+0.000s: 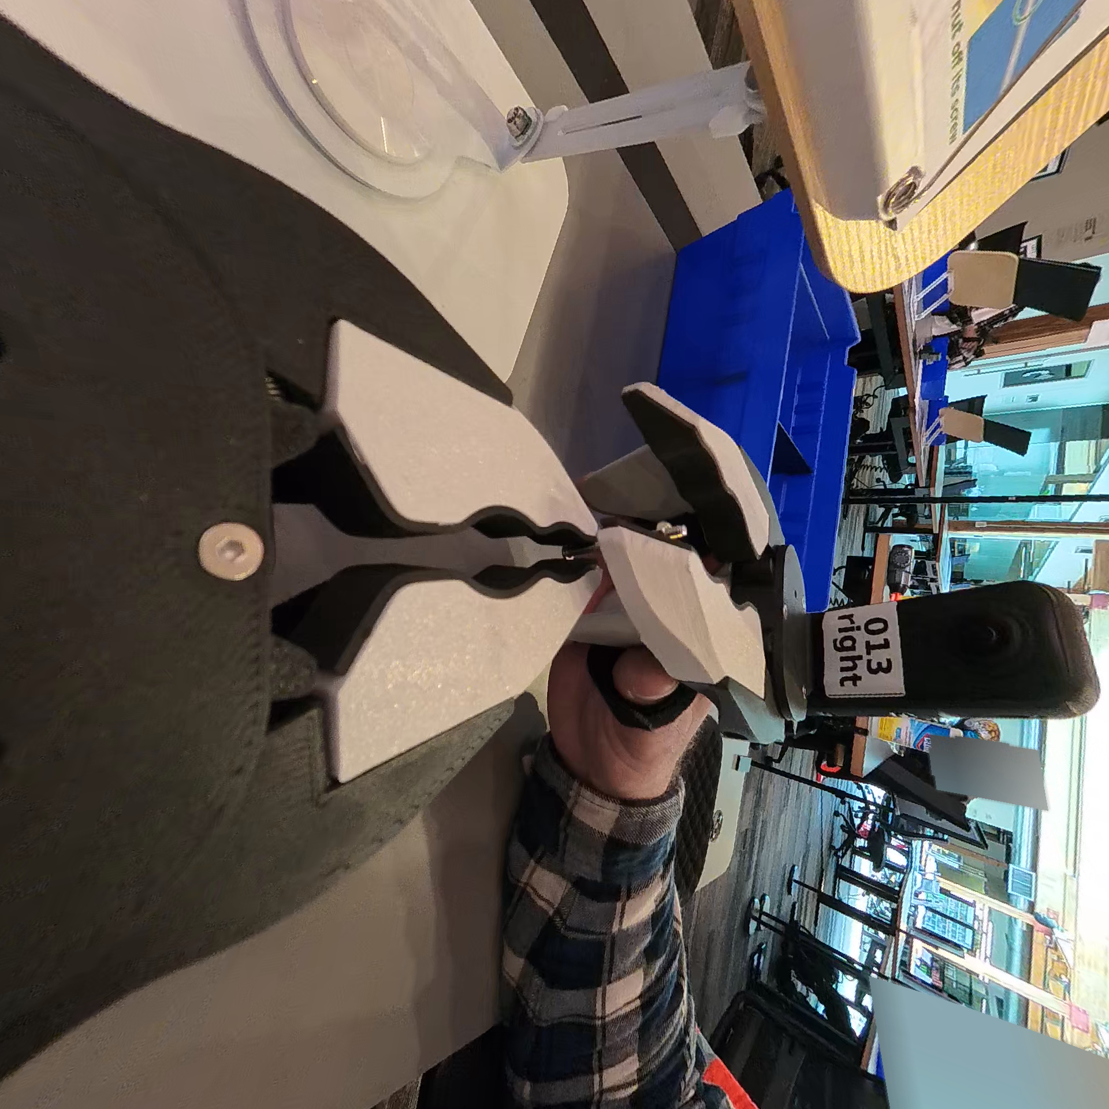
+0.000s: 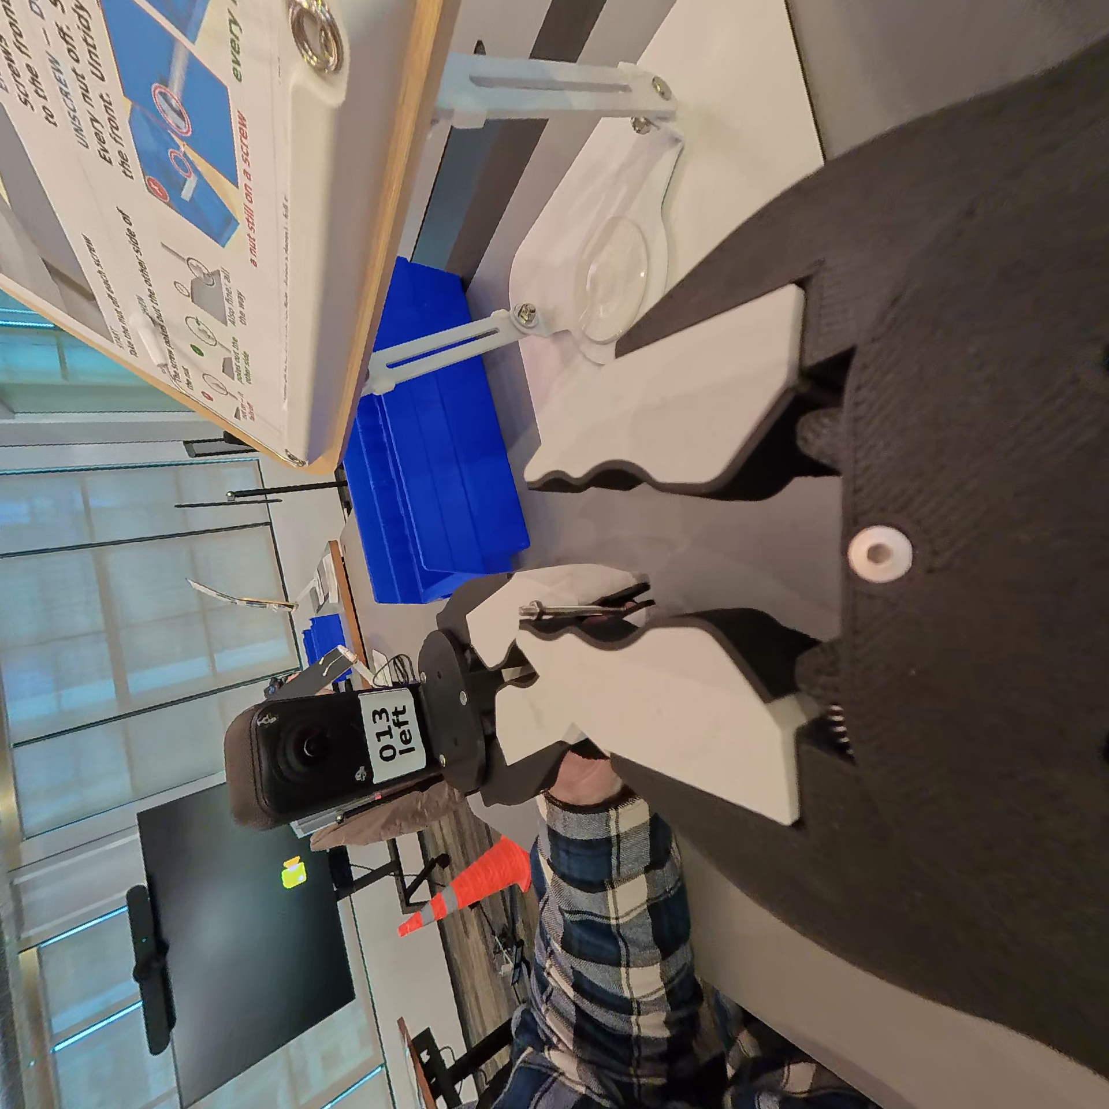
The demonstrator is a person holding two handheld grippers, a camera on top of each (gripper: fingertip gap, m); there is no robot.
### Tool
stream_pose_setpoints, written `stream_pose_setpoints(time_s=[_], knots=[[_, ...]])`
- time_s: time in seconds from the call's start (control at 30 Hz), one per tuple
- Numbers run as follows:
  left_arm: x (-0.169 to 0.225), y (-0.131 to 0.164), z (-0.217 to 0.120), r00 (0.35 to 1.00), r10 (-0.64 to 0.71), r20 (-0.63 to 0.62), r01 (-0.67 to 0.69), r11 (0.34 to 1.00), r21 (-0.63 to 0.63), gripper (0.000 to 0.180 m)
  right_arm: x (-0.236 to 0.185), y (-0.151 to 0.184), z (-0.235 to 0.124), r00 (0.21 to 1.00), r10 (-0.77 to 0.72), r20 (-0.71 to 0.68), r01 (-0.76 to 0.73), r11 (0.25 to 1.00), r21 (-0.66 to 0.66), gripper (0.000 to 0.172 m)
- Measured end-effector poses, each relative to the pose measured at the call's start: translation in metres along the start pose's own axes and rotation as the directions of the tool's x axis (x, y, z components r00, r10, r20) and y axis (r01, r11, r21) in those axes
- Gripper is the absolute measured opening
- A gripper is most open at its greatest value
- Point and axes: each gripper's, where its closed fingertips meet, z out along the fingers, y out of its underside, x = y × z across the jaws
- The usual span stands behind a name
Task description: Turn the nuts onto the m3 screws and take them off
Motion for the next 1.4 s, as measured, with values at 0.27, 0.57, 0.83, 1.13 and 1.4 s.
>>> stream_pose_setpoints(time_s=[0.27,0.57,0.83,1.13,1.4], knots=[[-0.003,-0.005,-0.006,1.0,-0.023,0.0,0.023,0.999,0.026,0.003,0.004,-0.004,-0.005,1.0,0.01,-0.002,-0.01,1.0,0.012,0.041],[-0.012,-0.009,-0.014,0.999,-0.041,0.021,0.039,0.997,0.061,0.003,0.002,-0.014,-0.014,0.999,0.024,0.048,-0.027,0.997,0.073,0.041],[0.0,-0.007,-0.005,1.0,-0.022,-0.016,0.023,0.998,0.052,0.003,-0.001,-0.012,-0.006,0.998,0.053,0.046,-0.056,0.996,0.07,0.041],[-0.006,-0.022,-0.019,0.997,-0.068,-0.028,0.071,0.987,0.141,0.003,0.007,-0.017,-0.015,0.995,0.082,0.051,-0.088,0.99,0.113,0.039],[0.008,-0.011,-0.004,0.998,-0.034,-0.059,0.039,0.996,0.078,0.003,-0.01,-0.016,-0.004,0.993,0.058,0.099,-0.068,0.992,0.103,0.041]])
